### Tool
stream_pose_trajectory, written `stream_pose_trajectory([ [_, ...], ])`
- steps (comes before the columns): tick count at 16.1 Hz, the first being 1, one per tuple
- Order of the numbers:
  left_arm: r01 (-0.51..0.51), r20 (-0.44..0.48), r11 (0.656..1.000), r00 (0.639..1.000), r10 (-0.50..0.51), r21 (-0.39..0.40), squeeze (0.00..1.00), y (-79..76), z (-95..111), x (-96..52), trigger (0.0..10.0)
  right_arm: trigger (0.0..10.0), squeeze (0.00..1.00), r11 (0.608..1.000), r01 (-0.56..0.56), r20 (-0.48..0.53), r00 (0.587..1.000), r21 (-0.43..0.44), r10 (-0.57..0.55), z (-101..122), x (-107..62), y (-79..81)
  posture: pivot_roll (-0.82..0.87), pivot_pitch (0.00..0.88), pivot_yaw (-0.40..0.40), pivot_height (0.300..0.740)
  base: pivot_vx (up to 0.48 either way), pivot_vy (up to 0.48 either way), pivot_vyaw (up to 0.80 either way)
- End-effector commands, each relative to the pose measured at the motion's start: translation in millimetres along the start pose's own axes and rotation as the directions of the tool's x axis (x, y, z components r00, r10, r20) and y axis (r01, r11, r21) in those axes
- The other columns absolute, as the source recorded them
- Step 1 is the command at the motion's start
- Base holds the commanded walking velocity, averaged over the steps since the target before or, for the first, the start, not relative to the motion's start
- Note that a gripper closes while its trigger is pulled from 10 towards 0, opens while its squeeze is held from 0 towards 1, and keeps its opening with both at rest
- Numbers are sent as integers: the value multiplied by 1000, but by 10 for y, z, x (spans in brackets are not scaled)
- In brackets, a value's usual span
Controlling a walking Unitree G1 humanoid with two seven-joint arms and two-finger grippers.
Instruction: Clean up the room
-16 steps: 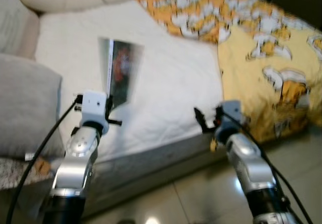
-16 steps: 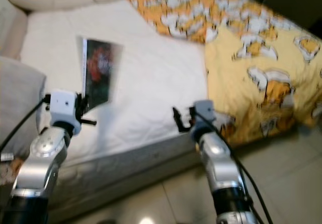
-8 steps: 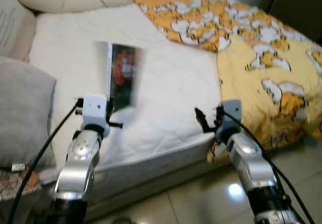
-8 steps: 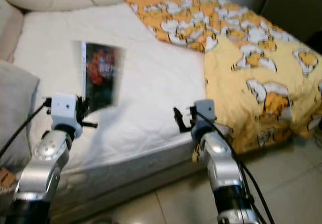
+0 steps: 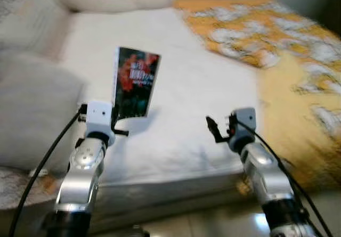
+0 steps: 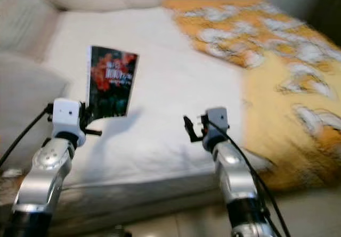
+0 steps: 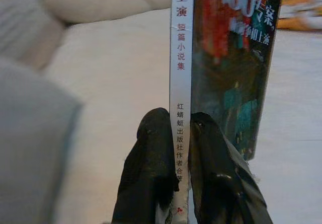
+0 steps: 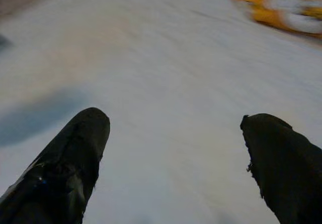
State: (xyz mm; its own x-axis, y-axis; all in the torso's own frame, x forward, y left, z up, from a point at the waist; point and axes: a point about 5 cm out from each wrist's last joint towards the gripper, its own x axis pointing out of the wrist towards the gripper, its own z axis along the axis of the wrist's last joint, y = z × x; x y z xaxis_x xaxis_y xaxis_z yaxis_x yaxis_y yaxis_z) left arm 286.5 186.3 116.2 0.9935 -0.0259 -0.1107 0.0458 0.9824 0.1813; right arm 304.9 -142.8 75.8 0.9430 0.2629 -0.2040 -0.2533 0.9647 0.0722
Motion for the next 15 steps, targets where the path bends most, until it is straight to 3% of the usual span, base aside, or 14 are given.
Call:
stream_pose_trajectory([
  [1,-6,51,1000,999,6,1,0,25,126,22,10000,10000,0,1000,2,4,1000,13,-2,5,1,29,84,0,2,740,334,0,0],
  [11,12,45,1000,999,-12,6,0,9,141,49,10000,10000,0,1000,9,-12,1000,6,-9,-22,-17,-15,80,0,21,740,308,0,0],
  [15,56,-47,989,997,-63,-138,0,-33,59,94,10000,10000,0,999,-36,-22,999,23,37,-4,-30,-56,73,0,29,740,0,0,0],
])
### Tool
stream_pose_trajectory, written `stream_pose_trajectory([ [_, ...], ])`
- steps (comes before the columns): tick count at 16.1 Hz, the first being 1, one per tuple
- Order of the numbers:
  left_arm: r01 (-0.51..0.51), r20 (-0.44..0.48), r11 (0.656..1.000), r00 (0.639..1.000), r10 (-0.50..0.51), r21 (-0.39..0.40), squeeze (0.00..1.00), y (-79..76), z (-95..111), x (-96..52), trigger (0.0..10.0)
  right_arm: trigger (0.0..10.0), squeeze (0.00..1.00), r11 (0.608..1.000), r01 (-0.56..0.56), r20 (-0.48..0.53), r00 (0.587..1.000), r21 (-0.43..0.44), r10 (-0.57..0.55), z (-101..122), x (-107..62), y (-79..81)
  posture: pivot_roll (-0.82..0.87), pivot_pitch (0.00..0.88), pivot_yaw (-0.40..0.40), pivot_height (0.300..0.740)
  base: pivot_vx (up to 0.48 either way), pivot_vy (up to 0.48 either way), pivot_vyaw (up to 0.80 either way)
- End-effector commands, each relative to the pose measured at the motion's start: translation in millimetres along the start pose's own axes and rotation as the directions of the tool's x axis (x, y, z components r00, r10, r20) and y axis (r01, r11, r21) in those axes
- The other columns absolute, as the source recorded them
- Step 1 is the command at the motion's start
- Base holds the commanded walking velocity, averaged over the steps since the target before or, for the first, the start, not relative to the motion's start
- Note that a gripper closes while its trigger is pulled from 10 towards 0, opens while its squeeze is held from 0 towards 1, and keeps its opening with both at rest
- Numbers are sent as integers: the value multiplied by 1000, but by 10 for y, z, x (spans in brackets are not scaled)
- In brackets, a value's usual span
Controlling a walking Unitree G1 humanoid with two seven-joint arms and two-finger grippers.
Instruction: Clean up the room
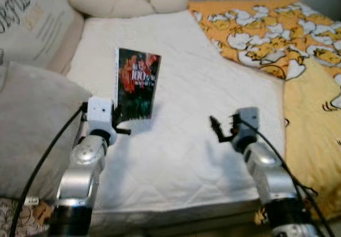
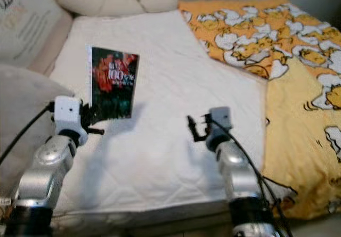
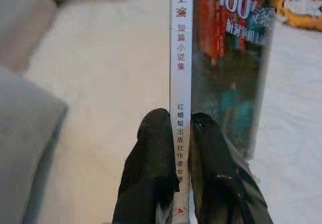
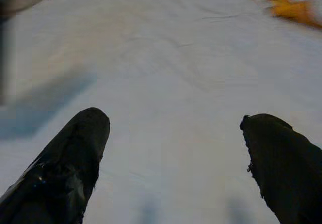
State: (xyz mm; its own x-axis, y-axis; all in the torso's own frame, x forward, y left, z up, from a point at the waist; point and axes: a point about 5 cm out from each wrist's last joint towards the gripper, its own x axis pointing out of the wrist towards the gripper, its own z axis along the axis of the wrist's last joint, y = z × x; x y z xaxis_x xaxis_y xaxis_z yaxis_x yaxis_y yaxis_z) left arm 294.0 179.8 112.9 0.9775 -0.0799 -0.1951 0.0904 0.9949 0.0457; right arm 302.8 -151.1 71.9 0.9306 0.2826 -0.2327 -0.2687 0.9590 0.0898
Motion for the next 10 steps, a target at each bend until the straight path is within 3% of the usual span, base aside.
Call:
stream_pose_trajectory([
  [1,49,17,997,999,-48,-64,0,-4,93,51,10000,10000,0,997,-73,24,997,13,73,97,-22,-6,67,0,32,740,0,0,0],
  [5,201,-44,960,976,-214,-195,0,-38,143,240,10000,10000,0,958,-276,32,960,-80,279,286,-159,-128,43,0,43,740,0,0,0],
  [7,275,-81,888,942,-326,-369,0,-45,199,406,10000,10000,0,893,-424,14,902,-154,431,373,-325,-175,27,0,46,740,0,0,0],
  [9,310,-95,798,906,-413,-516,0,-77,189,501,10000,10000,0,835,-533,-23,844,-141,535,378,-474,-155,10,0,51,740,0,0,0],
  [10,296,-98,784,906,-411,-546,0,-83,165,552,10000,10000,0,797,-593,-50,804,-114,592,349,-563,-124,6,0,50,740,0,0,0],
])
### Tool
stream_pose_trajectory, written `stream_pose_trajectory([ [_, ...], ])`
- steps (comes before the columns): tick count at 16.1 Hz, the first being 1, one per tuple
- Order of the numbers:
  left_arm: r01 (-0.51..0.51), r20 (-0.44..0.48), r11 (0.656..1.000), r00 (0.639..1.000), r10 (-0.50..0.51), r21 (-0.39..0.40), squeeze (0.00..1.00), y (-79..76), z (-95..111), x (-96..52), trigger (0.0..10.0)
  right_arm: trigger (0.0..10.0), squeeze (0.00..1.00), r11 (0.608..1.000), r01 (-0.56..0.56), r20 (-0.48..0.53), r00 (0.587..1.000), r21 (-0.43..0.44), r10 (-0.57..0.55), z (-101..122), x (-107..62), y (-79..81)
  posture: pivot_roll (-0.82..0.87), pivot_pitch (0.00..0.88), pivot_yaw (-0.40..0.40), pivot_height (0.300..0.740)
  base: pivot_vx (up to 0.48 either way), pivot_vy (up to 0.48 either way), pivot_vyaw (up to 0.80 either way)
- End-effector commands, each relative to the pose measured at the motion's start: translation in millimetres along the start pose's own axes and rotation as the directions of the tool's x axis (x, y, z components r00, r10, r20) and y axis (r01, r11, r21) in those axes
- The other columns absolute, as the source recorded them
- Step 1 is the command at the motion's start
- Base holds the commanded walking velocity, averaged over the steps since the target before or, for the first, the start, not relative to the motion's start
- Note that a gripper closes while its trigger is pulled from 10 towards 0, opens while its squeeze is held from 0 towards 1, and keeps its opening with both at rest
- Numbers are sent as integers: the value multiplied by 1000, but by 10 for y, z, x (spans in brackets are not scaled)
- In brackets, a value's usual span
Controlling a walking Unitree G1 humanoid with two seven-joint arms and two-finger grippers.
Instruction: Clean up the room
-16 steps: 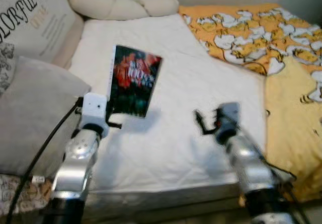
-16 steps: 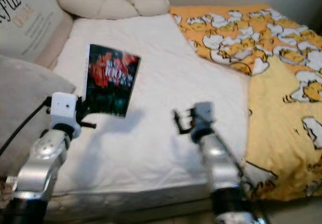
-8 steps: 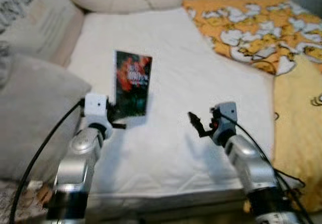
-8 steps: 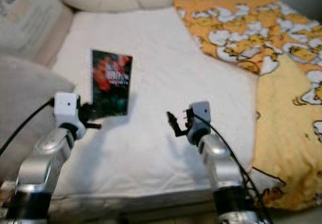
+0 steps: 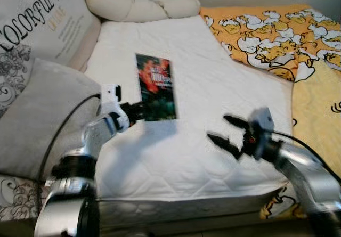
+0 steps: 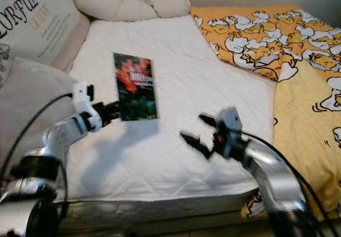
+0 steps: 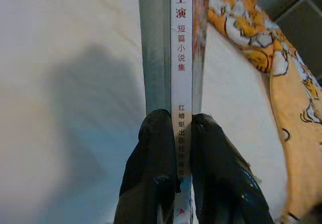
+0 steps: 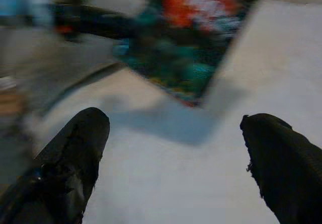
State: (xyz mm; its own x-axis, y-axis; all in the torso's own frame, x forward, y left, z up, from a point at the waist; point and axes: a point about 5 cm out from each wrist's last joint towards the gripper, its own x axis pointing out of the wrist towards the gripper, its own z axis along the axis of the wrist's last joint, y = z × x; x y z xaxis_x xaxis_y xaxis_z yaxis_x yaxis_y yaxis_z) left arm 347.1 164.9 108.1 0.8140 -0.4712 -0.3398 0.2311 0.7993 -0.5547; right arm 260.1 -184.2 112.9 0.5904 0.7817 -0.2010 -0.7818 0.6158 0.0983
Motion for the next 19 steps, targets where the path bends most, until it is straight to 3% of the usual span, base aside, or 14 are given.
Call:
stream_pose_trajectory([
  [1,23,24,999,999,-22,-32,0,-10,46,40,10000,10000,0,997,-73,-14,997,8,73,2,-4,89,-5,0,52,740,0,0,0],
  [3,-5,-14,997,1000,4,-82,0,58,-49,89,10000,10000,0,995,-97,-50,994,11,98,-55,-38,147,-20,0,52,740,0,0,0],
  [4,-71,-82,997,994,68,-24,0,160,-158,106,10000,10000,0,996,-94,-69,993,9,94,-63,-65,163,-47,0,50,740,0,0,0],
  [5,-71,-82,997,994,68,-24,0,160,-158,106,10000,10000,0,996,-94,-69,993,9,94,-63,-65,163,-47,0,50,740,0,0,0],
  [6,-133,-145,988,979,143,77,0,268,-237,89,10000,10000,0,996,-93,-87,992,10,93,-44,-106,180,-76,0,45,740,0,0,0],
  [8,-205,-199,964,951,237,172,0,409,-282,40,10000,10000,0,994,-108,-122,987,11,108,-22,-169,221,-101,0,34,740,0,0,0],
  [12,-293,-234,884,890,392,365,0,659,-301,-111,10000,10000,0,992,-128,-190,973,12,128,3,-304,300,-159,0,31,740,0,0,0],
  [16,-369,-221,854,857,465,366,0,748,-288,-169,10000,10000,0,993,-120,-226,967,4,118,13,-362,353,-195,0,47,740,0,0,0],
  [17,-393,-218,847,847,485,357,1000,763,-293,-177,10000,10000,0,994,-108,-229,968,-1,105,19,-370,349,-195,0,49,740,0,0,0],
  [19,-422,-223,841,832,508,340,1000,788,-323,-195,10000,10000,0,996,-87,-224,971,-2,84,17,-362,341,-191,0,51,740,0,0,0],
])
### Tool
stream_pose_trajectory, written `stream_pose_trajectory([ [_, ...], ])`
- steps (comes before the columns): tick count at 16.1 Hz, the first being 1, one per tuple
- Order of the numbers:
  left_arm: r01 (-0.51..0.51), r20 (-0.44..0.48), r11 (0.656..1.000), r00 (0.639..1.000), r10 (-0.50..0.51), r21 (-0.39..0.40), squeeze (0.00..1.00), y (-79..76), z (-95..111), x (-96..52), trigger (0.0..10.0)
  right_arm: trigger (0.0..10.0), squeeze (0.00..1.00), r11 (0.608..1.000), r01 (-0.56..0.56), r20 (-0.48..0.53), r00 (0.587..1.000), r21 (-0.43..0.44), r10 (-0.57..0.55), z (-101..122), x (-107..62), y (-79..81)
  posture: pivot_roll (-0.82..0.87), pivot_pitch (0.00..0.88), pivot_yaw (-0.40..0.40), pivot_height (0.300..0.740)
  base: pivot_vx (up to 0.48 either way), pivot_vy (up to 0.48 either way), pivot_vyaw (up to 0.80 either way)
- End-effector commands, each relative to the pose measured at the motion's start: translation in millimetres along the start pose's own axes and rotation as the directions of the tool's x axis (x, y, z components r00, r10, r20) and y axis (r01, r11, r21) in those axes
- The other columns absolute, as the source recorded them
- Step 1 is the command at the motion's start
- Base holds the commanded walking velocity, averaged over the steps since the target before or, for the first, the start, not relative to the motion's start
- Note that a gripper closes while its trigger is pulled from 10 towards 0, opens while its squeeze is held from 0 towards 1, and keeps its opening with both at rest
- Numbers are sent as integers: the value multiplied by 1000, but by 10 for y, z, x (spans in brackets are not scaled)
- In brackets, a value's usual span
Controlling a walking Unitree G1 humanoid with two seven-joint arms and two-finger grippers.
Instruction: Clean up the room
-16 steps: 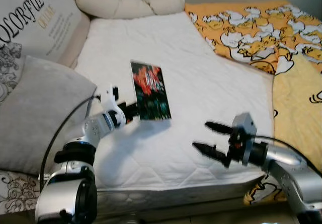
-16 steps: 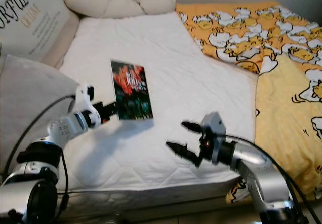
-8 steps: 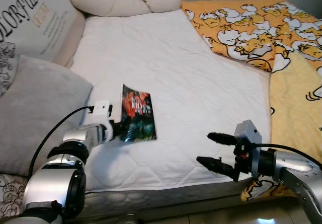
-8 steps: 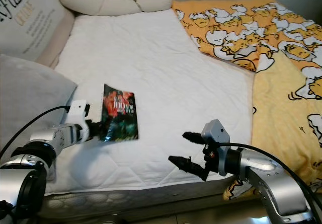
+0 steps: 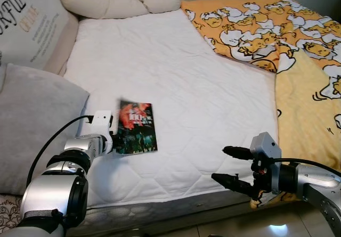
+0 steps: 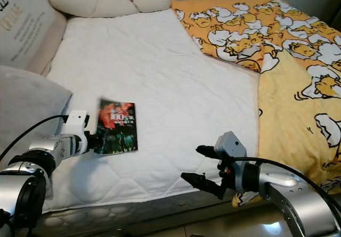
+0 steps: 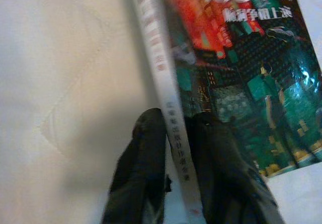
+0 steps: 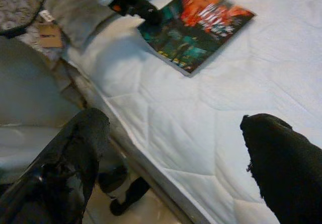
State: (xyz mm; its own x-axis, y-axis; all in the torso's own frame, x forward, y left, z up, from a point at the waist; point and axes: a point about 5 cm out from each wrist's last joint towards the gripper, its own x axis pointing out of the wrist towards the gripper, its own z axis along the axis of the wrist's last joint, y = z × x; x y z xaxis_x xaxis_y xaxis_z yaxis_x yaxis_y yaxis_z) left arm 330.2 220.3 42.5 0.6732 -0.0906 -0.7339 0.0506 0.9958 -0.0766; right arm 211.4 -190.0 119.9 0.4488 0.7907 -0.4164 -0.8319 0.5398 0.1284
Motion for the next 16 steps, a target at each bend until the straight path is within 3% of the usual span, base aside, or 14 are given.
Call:
stream_pose_trajectory([
  [1,-31,-5,1000,999,31,5,1000,64,4,-17,10000,10000,0,999,43,5,999,-32,-42,35,11,-55,-179,0,51,740,0,0,0],
  [3,-95,50,993,995,92,64,1000,166,52,-45,10000,10000,0,995,102,-13,995,15,-101,12,56,-155,-163,0,43,740,0,0,0],
  [4,-125,90,990,989,119,60,1000,235,107,-75,10000,10000,0,991,122,0,993,63,-122,10,86,-208,-144,0,39,740,0,0,0],
  [6,-160,147,985,978,150,60,1000,355,191,-135,10000,10000,0,986,154,45,987,64,-157,43,158,-256,-111,0,32,740,0,0,0],
  [7,-156,174,985,974,142,69,1000,371,230,-152,10000,10000,0,982,178,67,981,65,-182,60,181,-269,-111,0,32,740,0,0,0],
  [9,-85,330,993,943,52,87,1000,347,468,-227,10000,10000,0,945,284,130,943,165,-306,76,305,-283,-67,0,22,740,0,0,0],
  [11,-1,498,997,866,-36,74,1000,210,608,-285,10000,10000,0,920,336,112,925,202,-363,7,441,-221,-31,0,6,740,0,0,0],
  [12,7,513,997,857,-44,74,1000,186,606,-291,10000,10000,0,911,355,110,917,209,-382,-4,459,-221,-31,0,6,740,0,0,0],
  [13,36,582,996,810,-80,87,1000,38,545,-359,10000,10000,0,866,439,125,870,239,-476,-22,503,-251,-23,0,5,740,0,-382,0],
  [14,47,610,994,787,-96,96,1000,-36,508,-413,10000,10000,0,844,471,128,849,258,-513,-29,517,-262,-23,0,5,740,0,-382,0],
  [15,84,665,995,740,-103,62,1000,-229,360,-566,10000,10000,0,777,545,129,787,313,-604,-34,529,-292,-13,0,-7,740,0,-416,0],
  [16,69,677,996,731,-85,51,1000,-331,192,-687,10000,10000,0,719,600,120,733,349,-670,-41,512,-317,-15,0,-6,740,0,-416,0],
])
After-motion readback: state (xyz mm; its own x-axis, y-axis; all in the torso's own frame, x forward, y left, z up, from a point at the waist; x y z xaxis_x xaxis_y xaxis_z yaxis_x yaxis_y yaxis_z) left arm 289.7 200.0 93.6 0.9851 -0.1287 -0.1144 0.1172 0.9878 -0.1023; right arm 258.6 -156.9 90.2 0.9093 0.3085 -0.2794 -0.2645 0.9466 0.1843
